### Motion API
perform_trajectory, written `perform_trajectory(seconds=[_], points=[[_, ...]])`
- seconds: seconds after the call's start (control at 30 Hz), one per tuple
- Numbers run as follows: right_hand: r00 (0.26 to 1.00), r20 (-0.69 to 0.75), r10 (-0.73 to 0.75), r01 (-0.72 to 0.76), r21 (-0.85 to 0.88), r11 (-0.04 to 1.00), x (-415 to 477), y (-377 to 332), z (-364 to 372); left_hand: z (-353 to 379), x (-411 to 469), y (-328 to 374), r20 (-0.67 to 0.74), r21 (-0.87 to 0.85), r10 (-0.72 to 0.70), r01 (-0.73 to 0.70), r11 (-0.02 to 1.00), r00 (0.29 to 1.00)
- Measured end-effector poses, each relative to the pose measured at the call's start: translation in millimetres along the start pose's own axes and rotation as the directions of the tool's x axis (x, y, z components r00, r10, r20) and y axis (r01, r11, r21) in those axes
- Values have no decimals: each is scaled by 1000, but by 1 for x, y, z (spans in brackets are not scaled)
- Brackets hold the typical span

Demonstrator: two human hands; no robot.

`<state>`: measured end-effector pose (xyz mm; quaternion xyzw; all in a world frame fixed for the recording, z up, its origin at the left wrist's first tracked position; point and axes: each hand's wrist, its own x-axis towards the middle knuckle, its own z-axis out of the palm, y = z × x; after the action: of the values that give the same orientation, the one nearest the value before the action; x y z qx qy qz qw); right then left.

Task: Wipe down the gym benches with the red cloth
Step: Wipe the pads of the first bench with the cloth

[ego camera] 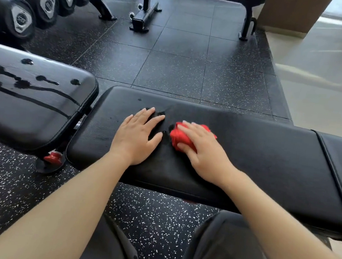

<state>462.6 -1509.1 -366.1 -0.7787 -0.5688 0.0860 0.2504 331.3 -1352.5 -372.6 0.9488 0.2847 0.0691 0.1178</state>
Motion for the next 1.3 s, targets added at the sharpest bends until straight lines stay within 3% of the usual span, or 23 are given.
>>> perform_trajectory(seconds=[0.2, 0.37, 0.47, 0.63, 0.7, 0.93, 1.13, 1.3], points=[[1000, 16, -25, 24, 82, 996, -27, -4, -6, 1, 1, -1, 3, 3, -4, 4, 1000, 1000], [992, -121, 22, 14, 290, 957, 16, 5, -36, -1, 0, 1, 2, 7, -4, 4, 1000, 1000], [992, -124, 39, -10, 231, 973, 45, 27, -54, -1, 0, 0, -5, 3, -1, 1, 1000, 1000], [1000, 7, -6, 5, 46, 999, 61, 65, -41, 0, 0, 1, -8, 19, -9, 9, 1000, 1000], [1000, 0, -28, 28, 54, 998, 53, 67, -31, 1, 0, 0, -9, 34, -10, 10, 999, 1000], [998, 62, -25, 18, 106, 994, -13, 35, -26, 2, 1, 0, -17, 43, -12, 12, 999, 1000], [998, 33, -51, 46, 132, 990, -56, -8, -4, 2, 2, 0, -10, 37, -5, 6, 999, 1000], [1000, 6, -19, 16, 371, 928, -61, -34, -13, 1, 1, 1, 16, 37, -9, 8, 999, 1000]])
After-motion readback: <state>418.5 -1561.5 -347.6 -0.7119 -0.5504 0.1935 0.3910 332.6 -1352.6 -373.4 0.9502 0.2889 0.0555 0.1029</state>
